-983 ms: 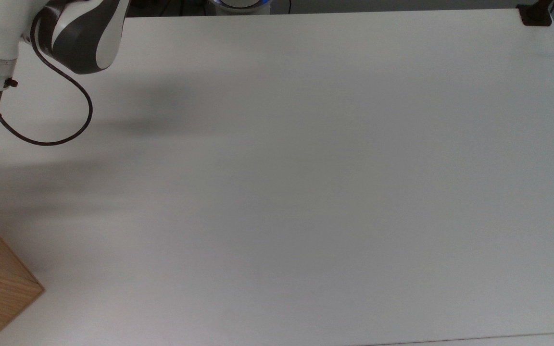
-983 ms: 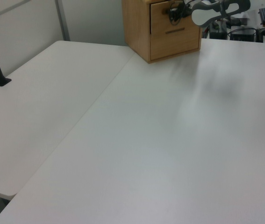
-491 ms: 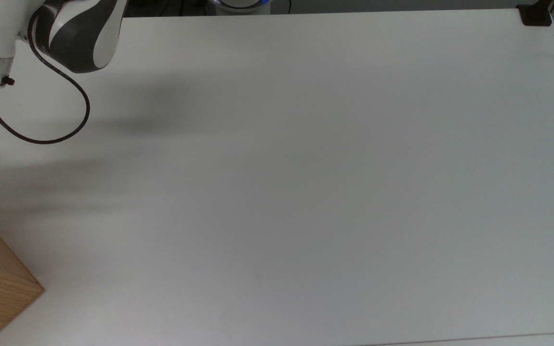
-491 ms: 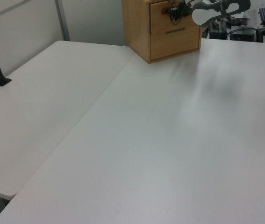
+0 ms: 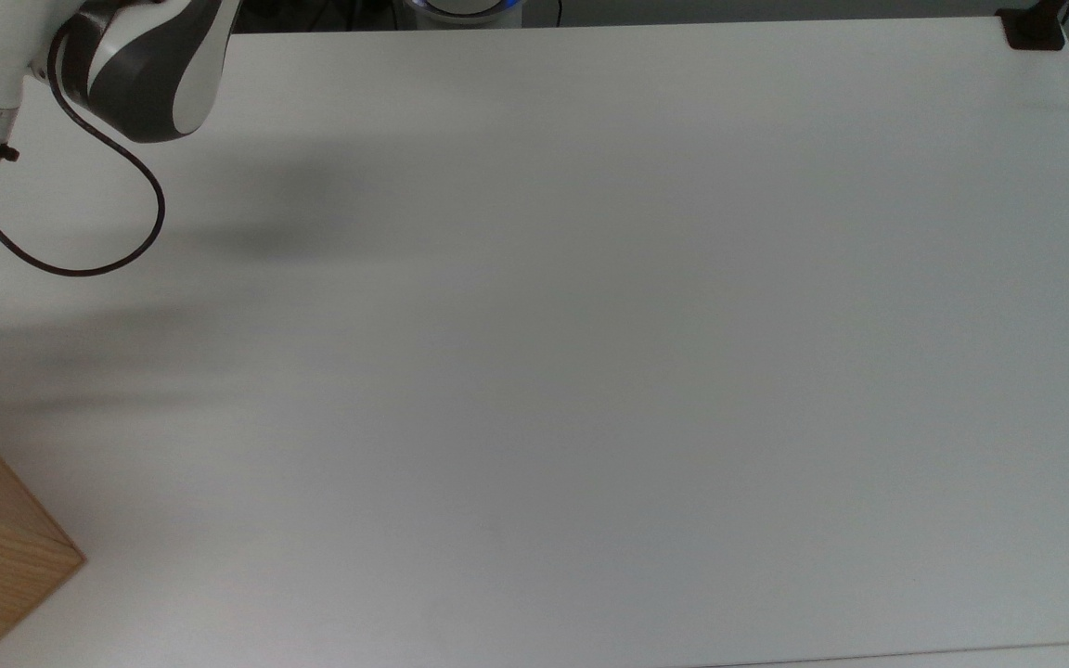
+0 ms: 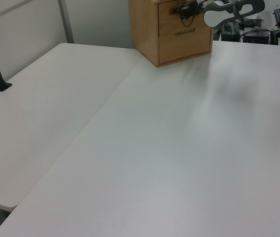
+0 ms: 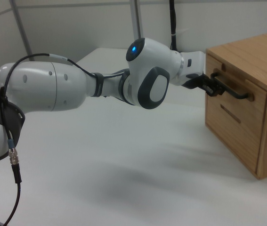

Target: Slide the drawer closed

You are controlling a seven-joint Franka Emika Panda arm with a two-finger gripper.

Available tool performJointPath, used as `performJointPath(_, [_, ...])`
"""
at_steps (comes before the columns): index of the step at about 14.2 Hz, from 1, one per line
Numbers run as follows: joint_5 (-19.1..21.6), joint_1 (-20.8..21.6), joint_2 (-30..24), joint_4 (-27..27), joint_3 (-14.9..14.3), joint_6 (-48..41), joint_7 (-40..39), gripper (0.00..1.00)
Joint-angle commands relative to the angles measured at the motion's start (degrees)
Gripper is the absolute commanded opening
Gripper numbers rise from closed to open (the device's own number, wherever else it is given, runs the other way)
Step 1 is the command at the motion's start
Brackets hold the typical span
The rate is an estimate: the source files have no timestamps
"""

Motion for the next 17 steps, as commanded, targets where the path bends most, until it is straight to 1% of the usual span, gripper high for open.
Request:
performJointPath(1, [-0.74, -0.24, 0.19, 1.22, -1.78, 3.92, -0.62, 0.25])
performJointPath(3, [-0.83, -0.15, -0.94, 0.69, -1.7, 3.57, -1.06, 0.25])
performJointPath(4, [-0.83, -0.06, -2.51, 0.34, -1.44, 3.22, -1.58, 0.25])
performJointPath(5, [-0.83, 0.37, -5.49, -3.14, -0.65, 1.48, -1.93, 0.26])
performJointPath(6, [-0.83, 0.55, -7.87, -5.01, 0.4, -0.8, -2.2, 0.27])
performJointPath(7, [-0.83, 0.64, -10.07, -6.42, 2.33, -4.82, -3.07, 0.27])
performJointPath(9, [-0.83, 0.99, -14.03, -7.4, 5.5, -16.41, -6.75, 0.27])
performJointPath(11, [-0.74, 1.17, -17.54, -7.57, 7.35, -28.27, -9.57, 0.35])
performJointPath(13, [-0.57, 2.83, -21.32, -9.15, 9.11, -38.65, -13.17, 0.5])
performJointPath(15, [-0.04, 4.59, -25.19, -10.47, 9.73, -48.94, -16.6, 0.85])
performJointPath(16, [0.05, 5.73, -27.03, -11.08, 10.16, -53.68, -17.66, 1.0])
performJointPath(17, [0.14, 7.57, -29.66, -12.31, 10.6, -58.69, -19.93, 1.0])
